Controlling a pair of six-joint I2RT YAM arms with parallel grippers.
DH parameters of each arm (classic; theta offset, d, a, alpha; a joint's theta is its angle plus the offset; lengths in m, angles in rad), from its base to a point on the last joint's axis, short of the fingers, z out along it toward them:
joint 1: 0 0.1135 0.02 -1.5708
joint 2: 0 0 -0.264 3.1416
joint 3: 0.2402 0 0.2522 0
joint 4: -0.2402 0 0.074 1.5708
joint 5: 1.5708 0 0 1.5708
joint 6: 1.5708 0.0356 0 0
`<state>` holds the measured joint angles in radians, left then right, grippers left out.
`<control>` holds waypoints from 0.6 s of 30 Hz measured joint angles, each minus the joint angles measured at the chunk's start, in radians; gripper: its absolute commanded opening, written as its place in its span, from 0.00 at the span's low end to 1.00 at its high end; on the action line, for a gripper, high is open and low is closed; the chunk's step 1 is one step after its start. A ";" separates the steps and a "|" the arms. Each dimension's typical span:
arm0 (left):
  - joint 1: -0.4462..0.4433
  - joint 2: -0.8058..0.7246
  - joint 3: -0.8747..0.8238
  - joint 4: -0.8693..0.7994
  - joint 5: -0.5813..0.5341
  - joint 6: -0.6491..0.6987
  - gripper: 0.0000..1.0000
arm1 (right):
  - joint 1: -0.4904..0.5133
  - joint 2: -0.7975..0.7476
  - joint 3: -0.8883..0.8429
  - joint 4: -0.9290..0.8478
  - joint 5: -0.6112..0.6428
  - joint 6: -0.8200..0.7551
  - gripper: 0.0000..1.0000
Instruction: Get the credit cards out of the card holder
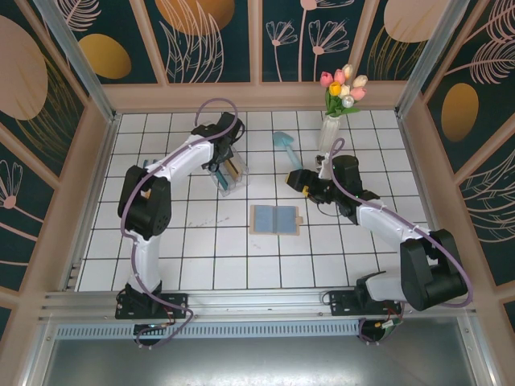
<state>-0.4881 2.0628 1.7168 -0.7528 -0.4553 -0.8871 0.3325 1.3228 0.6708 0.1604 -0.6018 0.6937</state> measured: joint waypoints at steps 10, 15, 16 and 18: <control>0.000 0.014 0.042 0.001 -0.002 0.000 0.00 | 0.000 0.000 0.000 0.000 -0.001 0.000 0.74; 0.000 0.041 0.076 0.001 -0.008 0.000 0.00 | 0.000 0.000 0.000 0.000 -0.002 0.000 0.74; 0.000 0.048 0.081 0.001 -0.013 0.000 0.00 | 0.000 0.000 0.000 0.000 -0.002 0.000 0.74; 0.000 0.061 0.084 0.001 -0.023 0.000 0.00 | 0.000 0.000 0.000 0.000 -0.002 0.000 0.74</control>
<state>-0.4877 2.1239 1.8011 -0.7517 -0.4778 -0.8875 0.3325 1.3228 0.6708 0.1600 -0.6037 0.6937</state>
